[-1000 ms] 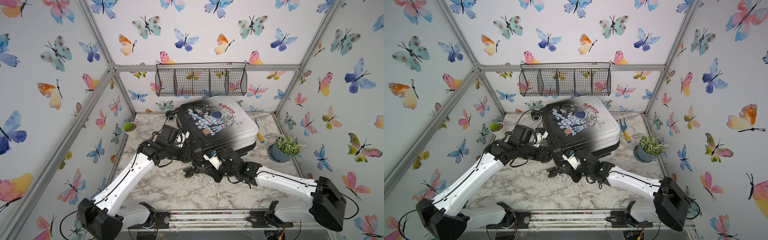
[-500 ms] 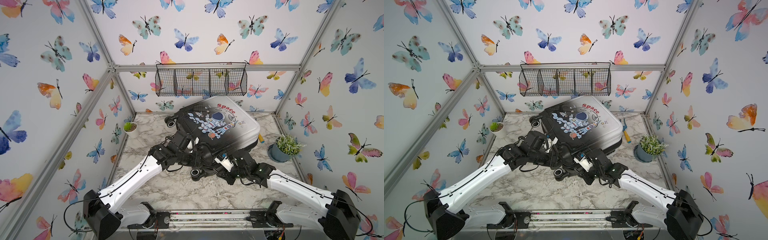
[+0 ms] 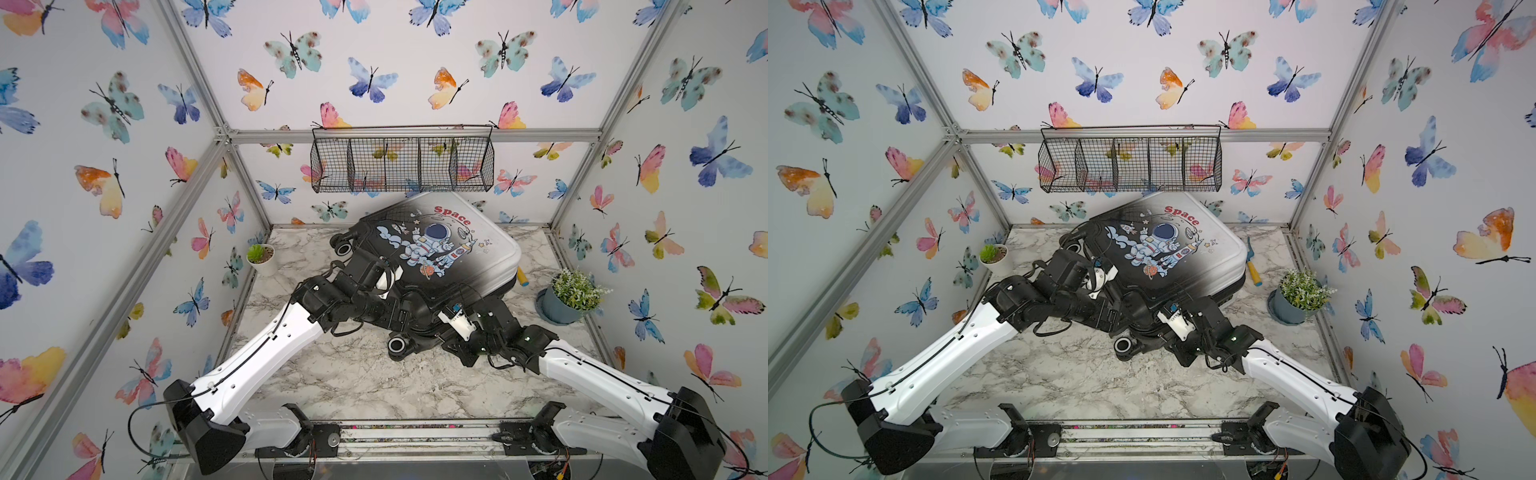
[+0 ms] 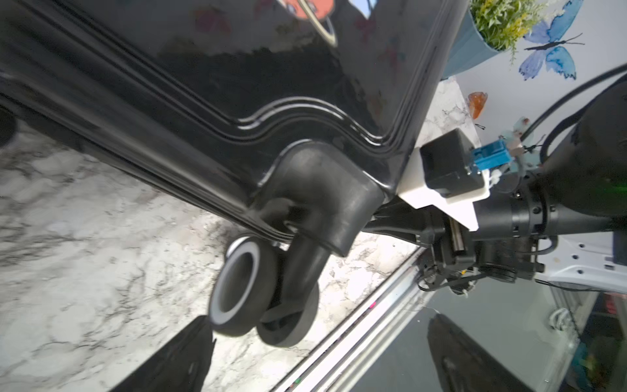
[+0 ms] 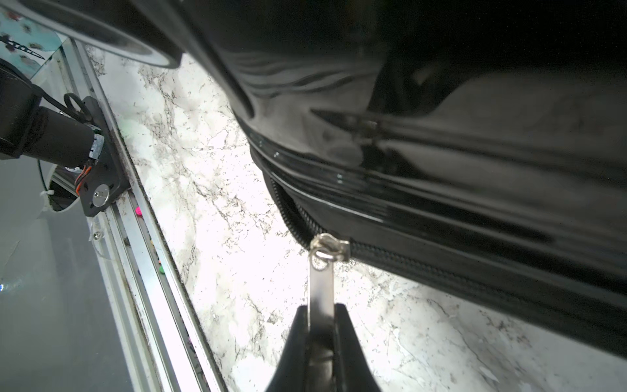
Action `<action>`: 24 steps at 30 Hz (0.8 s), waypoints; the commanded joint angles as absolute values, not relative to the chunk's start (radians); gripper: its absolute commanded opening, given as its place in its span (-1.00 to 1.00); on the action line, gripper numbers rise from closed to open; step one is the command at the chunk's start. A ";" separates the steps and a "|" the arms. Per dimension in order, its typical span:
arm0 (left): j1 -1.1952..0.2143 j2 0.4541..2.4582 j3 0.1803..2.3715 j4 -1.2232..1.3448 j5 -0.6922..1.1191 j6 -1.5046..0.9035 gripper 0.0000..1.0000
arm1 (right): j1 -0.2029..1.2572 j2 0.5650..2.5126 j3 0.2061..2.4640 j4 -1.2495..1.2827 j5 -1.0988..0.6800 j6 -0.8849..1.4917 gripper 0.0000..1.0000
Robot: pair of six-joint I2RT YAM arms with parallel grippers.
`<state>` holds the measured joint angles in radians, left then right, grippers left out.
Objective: Close the suitcase zippers
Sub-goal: Zip the zipper on the suitcase.
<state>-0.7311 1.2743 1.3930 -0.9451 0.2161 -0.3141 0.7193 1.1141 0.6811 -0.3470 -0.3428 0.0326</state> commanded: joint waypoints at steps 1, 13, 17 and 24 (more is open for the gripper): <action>-0.661 1.268 1.465 -1.043 0.049 -0.144 0.97 | 0.701 1.102 0.715 -0.273 -0.324 0.034 -0.95; -0.267 1.530 1.669 -0.937 -0.110 0.435 0.97 | 0.692 1.126 0.758 -0.318 -0.368 0.000 -0.95; -0.222 1.642 1.712 -0.839 -0.119 0.572 0.97 | 0.688 1.126 0.766 -0.333 -0.366 -0.003 -0.95; -0.147 1.830 1.880 -0.836 0.040 0.593 0.96 | 0.687 1.146 0.767 -0.330 -0.368 0.002 -0.95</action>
<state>-0.1677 1.7973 1.8275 -0.8452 -0.0528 0.5297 0.7033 1.1419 0.7151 -0.3889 -0.3683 0.0017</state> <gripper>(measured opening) 0.983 0.118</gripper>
